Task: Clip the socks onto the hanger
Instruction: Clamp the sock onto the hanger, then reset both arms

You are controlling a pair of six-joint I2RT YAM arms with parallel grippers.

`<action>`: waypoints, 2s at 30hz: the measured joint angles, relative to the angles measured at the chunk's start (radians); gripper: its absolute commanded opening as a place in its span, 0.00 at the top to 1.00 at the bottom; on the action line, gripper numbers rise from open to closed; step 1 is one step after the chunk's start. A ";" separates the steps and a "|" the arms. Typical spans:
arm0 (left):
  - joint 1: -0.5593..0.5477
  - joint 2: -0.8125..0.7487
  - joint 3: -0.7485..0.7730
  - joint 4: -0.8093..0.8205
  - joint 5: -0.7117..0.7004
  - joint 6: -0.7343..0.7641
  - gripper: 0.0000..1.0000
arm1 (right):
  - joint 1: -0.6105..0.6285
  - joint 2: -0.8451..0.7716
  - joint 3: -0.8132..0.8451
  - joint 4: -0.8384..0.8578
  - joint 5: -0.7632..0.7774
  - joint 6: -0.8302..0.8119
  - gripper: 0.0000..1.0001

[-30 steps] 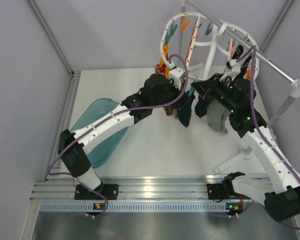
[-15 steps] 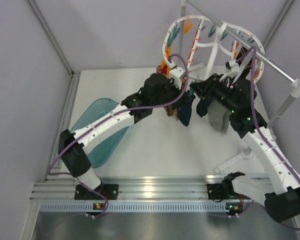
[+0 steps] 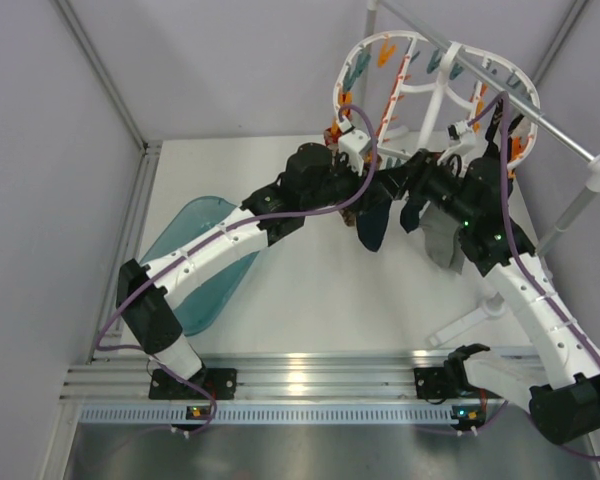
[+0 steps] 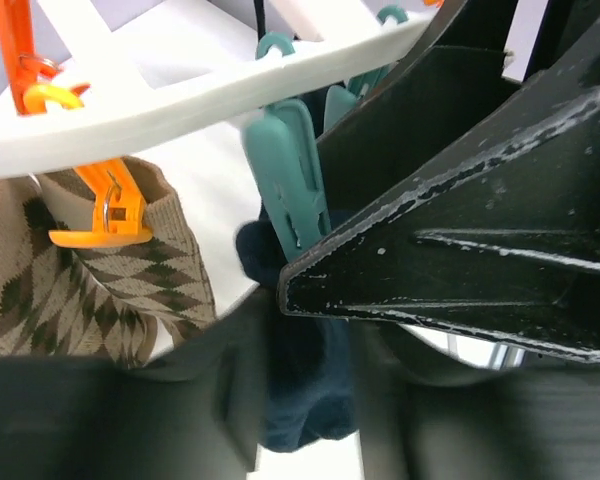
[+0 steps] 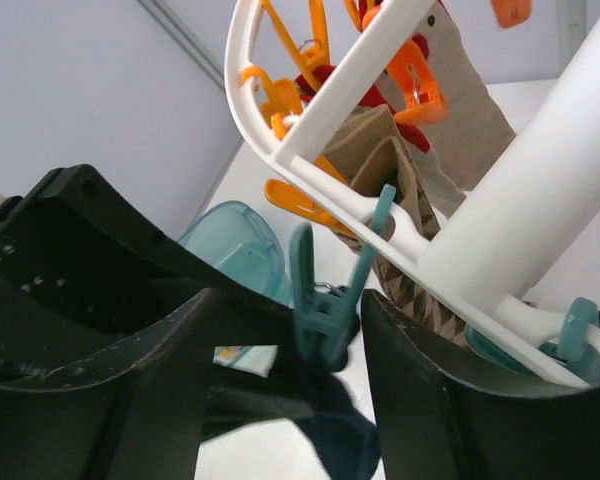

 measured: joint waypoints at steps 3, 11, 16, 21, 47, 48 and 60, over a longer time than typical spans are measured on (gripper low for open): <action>0.000 0.000 0.000 0.000 0.001 0.006 0.39 | 0.000 0.000 0.012 -0.010 0.005 -0.001 0.36; 0.000 -0.022 -0.056 0.003 0.003 0.011 0.25 | -0.004 -0.028 0.031 -0.083 0.016 -0.026 0.17; 0.000 -0.102 -0.131 -0.026 -0.002 0.020 0.02 | -0.004 -0.080 0.030 -0.165 0.031 -0.051 0.13; 0.008 -0.245 -0.236 -0.090 0.008 0.068 0.02 | -0.004 -0.180 -0.024 -0.219 0.038 -0.090 0.07; 0.567 -0.611 -0.391 -0.594 0.097 0.258 0.02 | -0.008 -0.576 -0.188 -0.481 -0.033 -0.469 0.00; 0.578 -0.639 -0.411 -0.592 0.095 0.260 0.02 | -0.012 -0.587 -0.188 -0.481 -0.030 -0.477 0.00; 0.609 -0.795 -0.565 -0.607 0.018 0.255 0.02 | -0.101 -0.631 -0.227 -0.495 -0.018 -0.495 0.00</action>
